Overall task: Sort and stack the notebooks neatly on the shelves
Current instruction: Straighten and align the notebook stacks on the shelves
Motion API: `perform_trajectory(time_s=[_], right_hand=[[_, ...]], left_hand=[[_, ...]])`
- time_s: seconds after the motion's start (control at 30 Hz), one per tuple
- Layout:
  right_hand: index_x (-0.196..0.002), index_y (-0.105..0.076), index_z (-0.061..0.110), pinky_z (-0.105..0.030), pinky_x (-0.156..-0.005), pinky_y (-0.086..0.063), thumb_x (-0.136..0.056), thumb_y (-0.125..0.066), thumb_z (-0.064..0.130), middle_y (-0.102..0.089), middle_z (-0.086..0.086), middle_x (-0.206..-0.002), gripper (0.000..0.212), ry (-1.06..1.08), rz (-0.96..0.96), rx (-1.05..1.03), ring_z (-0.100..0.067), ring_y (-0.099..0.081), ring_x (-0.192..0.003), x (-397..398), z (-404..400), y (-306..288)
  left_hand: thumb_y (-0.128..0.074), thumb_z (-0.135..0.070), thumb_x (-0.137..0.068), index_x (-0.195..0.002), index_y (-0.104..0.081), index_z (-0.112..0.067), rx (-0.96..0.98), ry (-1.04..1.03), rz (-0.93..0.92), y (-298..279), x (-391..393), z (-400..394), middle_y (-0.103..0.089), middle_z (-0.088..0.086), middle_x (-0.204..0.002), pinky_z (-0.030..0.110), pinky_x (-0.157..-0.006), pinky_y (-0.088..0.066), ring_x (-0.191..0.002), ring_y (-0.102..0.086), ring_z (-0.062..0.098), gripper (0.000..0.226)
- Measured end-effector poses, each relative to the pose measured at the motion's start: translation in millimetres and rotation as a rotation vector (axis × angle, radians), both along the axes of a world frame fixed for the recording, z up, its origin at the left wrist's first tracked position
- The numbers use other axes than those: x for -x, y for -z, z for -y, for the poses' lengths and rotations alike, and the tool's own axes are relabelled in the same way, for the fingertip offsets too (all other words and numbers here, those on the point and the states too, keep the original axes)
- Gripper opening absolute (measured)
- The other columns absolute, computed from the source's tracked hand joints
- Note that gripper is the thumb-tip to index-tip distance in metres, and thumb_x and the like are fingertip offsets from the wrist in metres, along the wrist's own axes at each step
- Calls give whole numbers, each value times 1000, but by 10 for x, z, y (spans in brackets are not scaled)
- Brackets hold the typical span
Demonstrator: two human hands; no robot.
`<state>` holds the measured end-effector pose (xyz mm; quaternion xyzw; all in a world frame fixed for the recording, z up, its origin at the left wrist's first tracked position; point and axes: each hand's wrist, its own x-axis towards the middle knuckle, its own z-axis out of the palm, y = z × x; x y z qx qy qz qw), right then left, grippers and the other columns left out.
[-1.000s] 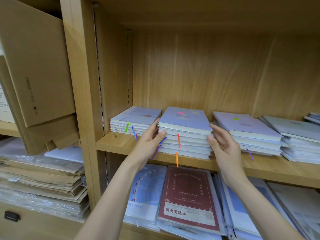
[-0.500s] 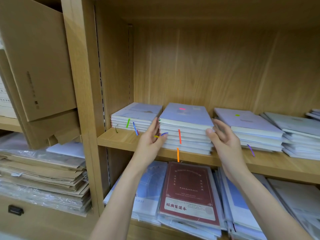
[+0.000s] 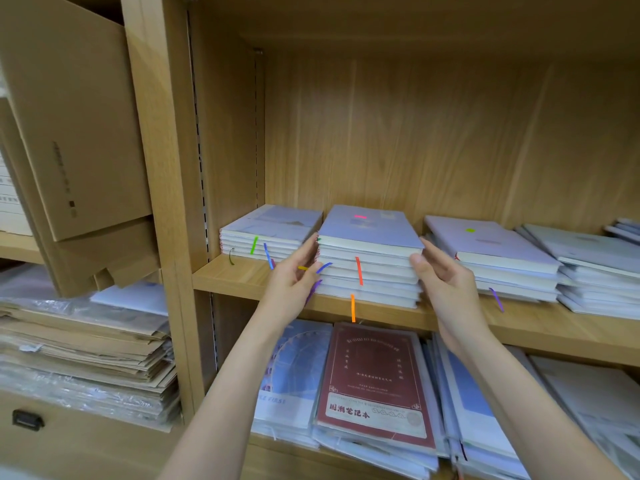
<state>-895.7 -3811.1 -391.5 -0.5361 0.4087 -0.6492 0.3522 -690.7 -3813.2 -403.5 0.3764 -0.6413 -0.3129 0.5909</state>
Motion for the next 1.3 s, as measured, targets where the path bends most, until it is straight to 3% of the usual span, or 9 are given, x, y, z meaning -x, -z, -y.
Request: perform_trajectory(time_s=[0.13,0.33,0.47,0.7,0.8,0.9,0.97,1.13,1.3], right_hand=[[-135,-47,10,-17,-95,-44,-90,-59,17,-58,-1,-129,47,-8,-35,-31,-6,-55,-115,55,-20,4],[-115,-51,23,-6,-68,-48,-88,-55,-6,-64,14,-97,40,-62,-108,-59,13,-63,-80,139,-19,40],[-126,-55,9,-8,-74,-51,-88,-58,-3,-65,0,-111,40,-10,-110,-51,1,-63,-92,111,5,48],[-123,-55,10,-23,-90,-44,-84,-65,0,-63,-7,-118,41,65,-124,-46,-8,-59,-102,90,-12,57],[-131,-51,9,-11,-78,-43,-81,-70,5,-62,11,-102,53,56,-208,-50,7,-58,-89,74,-30,65],[-115,-55,22,-1,-60,-44,-76,-74,2,-57,22,-83,47,56,-212,-39,22,-56,-66,85,-60,60],[-101,-54,27,-2,-61,-45,-72,-76,1,-61,19,-84,45,57,-213,-35,21,-58,-67,87,-80,45],[-108,-57,20,-12,-82,-51,-69,-78,1,-66,3,-101,48,78,-232,-21,4,-63,-86,86,-123,73],[-112,-62,9,-5,-73,-47,-70,-79,3,-61,5,-93,46,169,-237,39,9,-57,-80,48,-171,105]], left_hand=[[-43,-2,-96,-115,-39,-46,9,-11,42,-3,6,9,-51,-37,-109,2,-84,-37,-103,-48,-22,48],[-37,8,-94,-116,-36,-52,2,-32,152,71,23,21,-53,-38,-108,6,-87,-37,-107,-51,-14,64],[-39,4,-95,-136,-31,-38,16,-58,182,111,13,62,-48,-33,-119,10,-93,-34,-115,-47,-6,59],[-46,4,-92,-115,-36,-55,17,-58,218,72,9,2,-56,-44,-102,13,-92,-39,-106,-52,-15,64],[-48,6,-88,-121,-43,-46,10,-49,229,71,-10,41,-59,-28,-114,29,-103,-41,-115,-53,0,62],[-50,10,-86,-132,-44,-32,-7,-56,189,80,-13,54,-57,-22,-117,34,-106,-39,-118,-52,4,62],[-52,9,-86,-135,-43,-29,-4,-60,194,86,-15,54,-57,-22,-117,32,-105,-40,-118,-52,5,62],[-54,6,-87,-108,-35,-55,-19,-110,226,50,-14,21,-52,-39,-99,14,-90,-38,-101,-52,-8,67],[-52,4,-88,-110,-34,-57,-17,-139,273,69,-7,28,-52,-42,-95,23,-93,-41,-90,-53,-6,67]])
